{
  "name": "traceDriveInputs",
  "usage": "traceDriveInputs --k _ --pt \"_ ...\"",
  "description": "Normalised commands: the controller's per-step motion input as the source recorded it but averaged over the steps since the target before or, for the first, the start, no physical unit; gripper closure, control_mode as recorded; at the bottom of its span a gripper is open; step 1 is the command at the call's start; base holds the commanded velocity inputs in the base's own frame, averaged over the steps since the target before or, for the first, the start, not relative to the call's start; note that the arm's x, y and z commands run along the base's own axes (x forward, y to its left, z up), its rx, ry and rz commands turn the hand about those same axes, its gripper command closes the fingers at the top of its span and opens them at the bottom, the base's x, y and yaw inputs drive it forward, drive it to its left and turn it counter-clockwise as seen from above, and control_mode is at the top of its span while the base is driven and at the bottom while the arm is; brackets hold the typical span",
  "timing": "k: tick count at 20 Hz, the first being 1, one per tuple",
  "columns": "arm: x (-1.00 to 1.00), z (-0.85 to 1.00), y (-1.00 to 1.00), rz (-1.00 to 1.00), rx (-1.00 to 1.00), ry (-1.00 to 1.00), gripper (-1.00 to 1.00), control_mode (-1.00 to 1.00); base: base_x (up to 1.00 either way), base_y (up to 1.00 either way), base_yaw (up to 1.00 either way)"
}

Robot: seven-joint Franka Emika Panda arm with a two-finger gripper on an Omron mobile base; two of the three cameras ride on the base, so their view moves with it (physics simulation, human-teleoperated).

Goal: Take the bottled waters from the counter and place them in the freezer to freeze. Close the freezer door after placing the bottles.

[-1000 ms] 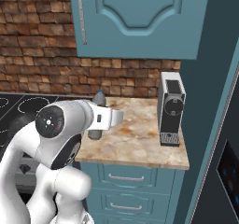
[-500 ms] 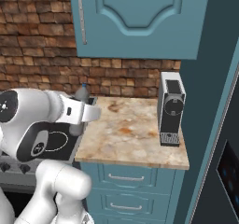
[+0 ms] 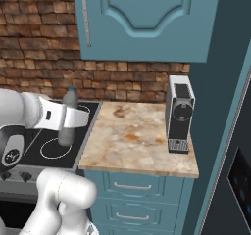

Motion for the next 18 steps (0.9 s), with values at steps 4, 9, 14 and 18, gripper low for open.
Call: traceDriveInputs --k 4,9,14,18 --pt "-0.11 -0.04 0.04 0.07 -0.08 -0.31 1.0 -1.0 0.0 0.0 0.0" --pt "-0.35 -0.01 0.01 0.01 -0.05 -0.51 1.0 -1.0 0.0 0.0 0.0" --pt "-0.7 0.0 0.04 0.0 -0.01 -0.53 1.0 -1.0 0.0 0.0 0.0" --pt "-1.0 0.0 0.16 0.0 0.0 -0.42 1.0 -1.0 0.0 0.0 0.0"
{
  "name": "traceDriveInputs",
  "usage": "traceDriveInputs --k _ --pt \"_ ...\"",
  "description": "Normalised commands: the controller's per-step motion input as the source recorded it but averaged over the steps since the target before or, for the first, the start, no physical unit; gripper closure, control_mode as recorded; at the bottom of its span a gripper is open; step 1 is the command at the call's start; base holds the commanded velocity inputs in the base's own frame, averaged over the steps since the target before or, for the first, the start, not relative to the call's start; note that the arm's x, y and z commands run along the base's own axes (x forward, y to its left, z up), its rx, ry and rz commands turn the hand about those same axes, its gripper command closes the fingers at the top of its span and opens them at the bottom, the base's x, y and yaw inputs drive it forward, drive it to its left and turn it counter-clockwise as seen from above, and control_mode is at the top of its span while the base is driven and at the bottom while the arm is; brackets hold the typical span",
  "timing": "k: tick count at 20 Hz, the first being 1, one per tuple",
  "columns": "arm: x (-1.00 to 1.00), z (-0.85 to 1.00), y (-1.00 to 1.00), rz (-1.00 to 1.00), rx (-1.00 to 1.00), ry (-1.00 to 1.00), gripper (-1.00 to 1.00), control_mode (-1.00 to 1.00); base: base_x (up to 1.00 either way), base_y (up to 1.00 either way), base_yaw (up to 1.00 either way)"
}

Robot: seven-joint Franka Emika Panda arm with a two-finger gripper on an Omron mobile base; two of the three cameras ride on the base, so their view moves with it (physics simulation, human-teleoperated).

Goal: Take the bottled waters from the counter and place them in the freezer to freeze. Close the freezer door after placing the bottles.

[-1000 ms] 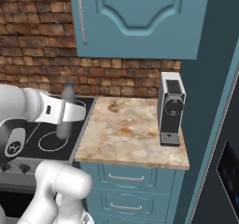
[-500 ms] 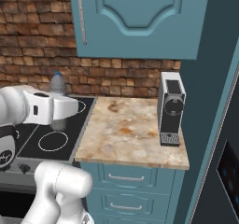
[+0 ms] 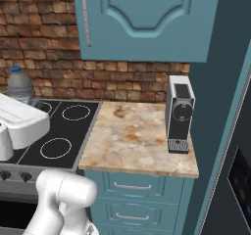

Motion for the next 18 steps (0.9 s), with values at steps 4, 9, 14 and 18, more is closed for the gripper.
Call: traceDriveInputs --k 4,9,14,18 --pt "-0.9 -0.05 0.35 0.0 -0.02 -0.22 1.0 -1.0 0.0 0.0 0.0" --pt "-0.39 -0.4 0.41 0.0 -0.1 -0.01 1.0 -1.0 0.0 0.0 0.0" --pt "-0.01 -0.48 0.27 0.0 -0.09 0.0 1.0 -1.0 0.0 0.0 0.0" --pt "0.0 -0.36 0.06 0.0 -0.05 0.0 1.0 -1.0 0.0 0.0 0.0"
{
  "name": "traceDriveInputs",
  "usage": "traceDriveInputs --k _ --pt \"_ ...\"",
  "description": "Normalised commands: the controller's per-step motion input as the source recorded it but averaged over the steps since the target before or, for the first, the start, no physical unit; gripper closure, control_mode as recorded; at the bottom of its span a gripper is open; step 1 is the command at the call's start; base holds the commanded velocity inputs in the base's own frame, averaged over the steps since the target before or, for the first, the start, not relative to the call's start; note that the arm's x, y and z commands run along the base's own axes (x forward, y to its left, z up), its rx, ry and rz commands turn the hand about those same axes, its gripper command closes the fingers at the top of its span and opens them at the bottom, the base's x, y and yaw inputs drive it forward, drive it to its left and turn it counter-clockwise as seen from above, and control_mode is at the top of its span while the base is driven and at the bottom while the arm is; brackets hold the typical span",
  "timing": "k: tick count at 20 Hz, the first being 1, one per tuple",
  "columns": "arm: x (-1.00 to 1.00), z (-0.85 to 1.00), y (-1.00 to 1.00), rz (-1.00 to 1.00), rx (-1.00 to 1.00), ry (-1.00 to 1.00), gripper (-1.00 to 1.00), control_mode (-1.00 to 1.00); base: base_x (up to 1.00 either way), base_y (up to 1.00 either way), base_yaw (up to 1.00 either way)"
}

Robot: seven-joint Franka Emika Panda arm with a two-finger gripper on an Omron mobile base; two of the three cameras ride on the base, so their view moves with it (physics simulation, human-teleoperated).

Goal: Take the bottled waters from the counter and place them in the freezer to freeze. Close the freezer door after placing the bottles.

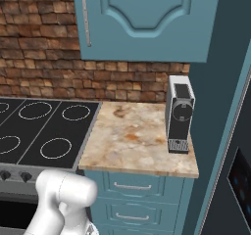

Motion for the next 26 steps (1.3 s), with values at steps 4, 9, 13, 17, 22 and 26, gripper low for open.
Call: traceDriveInputs --k 4,9,13,17,22,26 --pt "0.0 -0.32 0.0 0.0 0.0 -0.03 1.0 -1.0 0.0 0.0 0.0" --pt "0.0 -0.38 0.0 0.0 0.0 -0.03 1.0 -1.0 0.0 0.0 0.0" --pt "0.0 -0.37 0.0 0.0 0.0 -0.02 1.0 -1.0 0.0 0.0 0.0" --pt "0.0 -0.1 0.0 0.0 0.0 0.0 1.0 -1.0 0.0 0.0 0.0" --pt "0.0 0.0 0.0 0.0 0.0 0.0 1.0 -1.0 0.0 0.0 0.0" --pt "0.0 0.0 0.0 0.0 0.0 0.0 1.0 -1.0 0.0 0.0 0.0"
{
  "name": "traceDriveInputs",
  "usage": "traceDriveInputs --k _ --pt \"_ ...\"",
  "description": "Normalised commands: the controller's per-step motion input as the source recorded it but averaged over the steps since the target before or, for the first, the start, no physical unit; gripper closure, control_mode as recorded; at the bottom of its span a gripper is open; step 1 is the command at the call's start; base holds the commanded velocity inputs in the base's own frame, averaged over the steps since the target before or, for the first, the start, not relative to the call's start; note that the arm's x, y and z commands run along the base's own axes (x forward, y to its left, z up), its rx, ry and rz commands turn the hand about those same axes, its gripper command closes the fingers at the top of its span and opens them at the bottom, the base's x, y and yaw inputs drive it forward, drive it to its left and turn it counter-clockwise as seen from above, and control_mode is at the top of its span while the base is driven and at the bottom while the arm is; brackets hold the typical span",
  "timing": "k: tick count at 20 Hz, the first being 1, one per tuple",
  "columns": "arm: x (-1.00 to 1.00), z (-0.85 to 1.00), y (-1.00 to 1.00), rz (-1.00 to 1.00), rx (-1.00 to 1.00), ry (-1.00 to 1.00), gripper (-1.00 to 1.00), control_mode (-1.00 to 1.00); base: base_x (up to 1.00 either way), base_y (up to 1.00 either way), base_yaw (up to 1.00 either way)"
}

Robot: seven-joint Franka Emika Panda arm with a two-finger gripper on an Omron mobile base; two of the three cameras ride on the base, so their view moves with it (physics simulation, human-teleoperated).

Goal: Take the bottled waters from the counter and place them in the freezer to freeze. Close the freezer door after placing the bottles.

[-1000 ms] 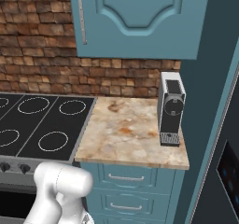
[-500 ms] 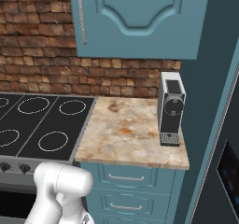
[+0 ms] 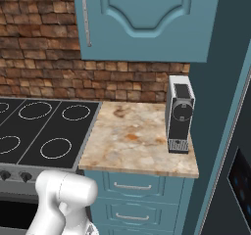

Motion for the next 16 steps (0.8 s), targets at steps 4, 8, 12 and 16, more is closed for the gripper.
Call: traceDriveInputs --k 4,8,12,16 --pt "-0.03 0.0 0.0 0.0 0.0 0.0 1.0 -1.0 0.0 0.0 0.0" --pt "0.0 0.0 0.0 0.0 0.0 0.0 1.0 1.0 -0.47 0.0 -0.06" --pt "0.0 0.0 0.0 0.0 0.0 0.0 1.0 1.0 -0.66 -0.01 -0.16" --pt "0.0 0.0 0.0 0.0 0.0 0.0 1.0 1.0 -0.65 -0.06 -0.27"
